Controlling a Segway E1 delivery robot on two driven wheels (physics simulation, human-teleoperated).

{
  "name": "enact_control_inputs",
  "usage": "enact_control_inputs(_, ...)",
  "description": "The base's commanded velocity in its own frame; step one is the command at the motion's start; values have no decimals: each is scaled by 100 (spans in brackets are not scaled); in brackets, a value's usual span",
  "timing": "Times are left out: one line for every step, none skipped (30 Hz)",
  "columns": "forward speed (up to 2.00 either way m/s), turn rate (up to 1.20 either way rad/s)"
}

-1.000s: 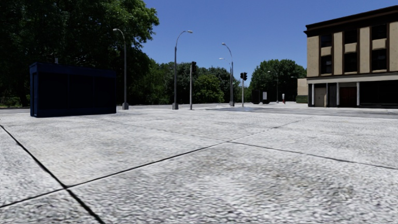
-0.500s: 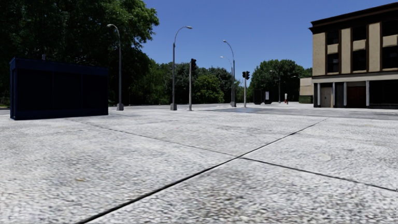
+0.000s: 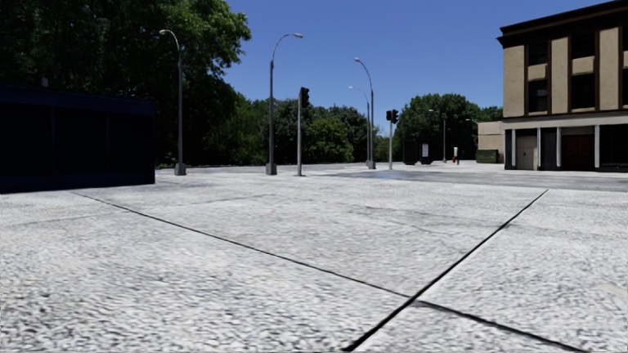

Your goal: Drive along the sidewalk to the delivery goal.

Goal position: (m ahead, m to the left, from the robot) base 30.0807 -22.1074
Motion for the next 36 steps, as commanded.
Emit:
enact_control_inputs(200,0)
enact_control_inputs(200,0)
enact_control_inputs(200,0)
enact_control_inputs(200,0)
enact_control_inputs(200,0)
enact_control_inputs(200,0)
enact_control_inputs(200,0)
enact_control_inputs(200,0)
enact_control_inputs(200,0)
enact_control_inputs(200,0)
enact_control_inputs(200,0)
enact_control_inputs(200,0)
enact_control_inputs(200,0)
enact_control_inputs(200,0)
enact_control_inputs(200,0)
enact_control_inputs(200,0)
enact_control_inputs(200,0)
enact_control_inputs(200,0)
enact_control_inputs(200,0)
enact_control_inputs(200,0)
enact_control_inputs(200,0)
enact_control_inputs(200,0)
enact_control_inputs(200,0)
enact_control_inputs(200,0)
enact_control_inputs(200,0)
enact_control_inputs(200,0)
enact_control_inputs(200,0)
enact_control_inputs(200,0)
enact_control_inputs(200,0)
enact_control_inputs(200,0)
enact_control_inputs(200,0)
enact_control_inputs(200,0)
enact_control_inputs(200,0)
enact_control_inputs(200,0)
enact_control_inputs(200,0)
enact_control_inputs(200,0)
